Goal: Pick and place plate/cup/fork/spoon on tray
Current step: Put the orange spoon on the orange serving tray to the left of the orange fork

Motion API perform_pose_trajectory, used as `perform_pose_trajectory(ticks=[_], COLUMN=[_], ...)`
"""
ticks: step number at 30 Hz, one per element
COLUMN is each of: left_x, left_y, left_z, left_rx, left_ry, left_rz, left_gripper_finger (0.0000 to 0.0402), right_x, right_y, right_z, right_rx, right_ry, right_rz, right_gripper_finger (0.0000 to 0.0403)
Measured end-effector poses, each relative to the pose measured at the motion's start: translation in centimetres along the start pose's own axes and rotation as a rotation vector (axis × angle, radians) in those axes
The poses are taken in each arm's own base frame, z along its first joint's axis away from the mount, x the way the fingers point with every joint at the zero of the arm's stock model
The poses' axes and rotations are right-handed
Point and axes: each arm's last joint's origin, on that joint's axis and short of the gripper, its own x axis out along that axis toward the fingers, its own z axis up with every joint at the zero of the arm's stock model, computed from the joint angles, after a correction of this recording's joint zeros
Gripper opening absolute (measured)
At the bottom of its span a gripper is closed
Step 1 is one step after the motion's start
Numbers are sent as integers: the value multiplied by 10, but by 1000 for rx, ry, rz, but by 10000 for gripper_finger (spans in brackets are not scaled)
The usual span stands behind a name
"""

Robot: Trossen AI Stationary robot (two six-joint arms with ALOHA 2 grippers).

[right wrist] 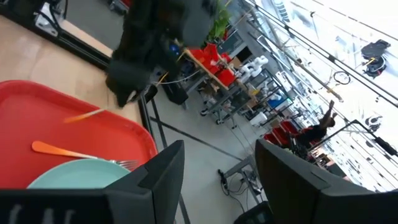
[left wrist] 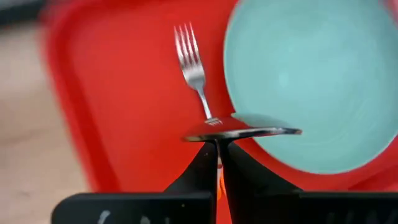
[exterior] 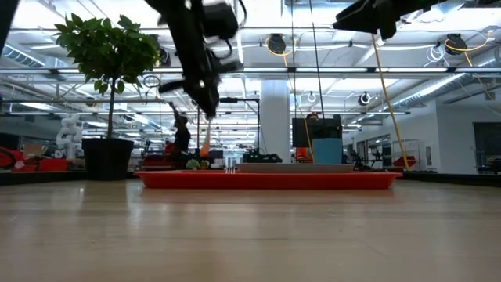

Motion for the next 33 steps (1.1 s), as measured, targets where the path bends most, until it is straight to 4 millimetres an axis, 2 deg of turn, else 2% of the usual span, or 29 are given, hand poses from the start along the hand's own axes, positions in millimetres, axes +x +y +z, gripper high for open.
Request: perform_pose_trajectory(ticks=[5, 10, 13, 18, 22, 33], left_x=[49, 76, 81, 85, 87, 90], left_y=[6, 21, 23, 26, 35, 32], left_z=[1, -7, -4, 6, 13, 13], left_rx=[-71, -134, -151, -189, -189, -190], left_ry=[220, 439, 450, 370, 307, 236], left_rz=[7, 86, 71, 63, 124, 141], left_gripper_finger=[8, 10, 11, 12, 13, 14], right_x=[1, 2, 3, 3, 3, 3], right_y=[0, -2, -3, -3, -3, -3], right_z=[-1, -3, -5, -5, -5, -5], right_rx=[0, -1, -4, 0, -1, -3], right_ry=[7, 42, 51, 54, 54, 55], right_rz=[-5, -31, -35, -38, -38, -39], right_gripper_finger=[191, 191, 191, 191, 191, 191])
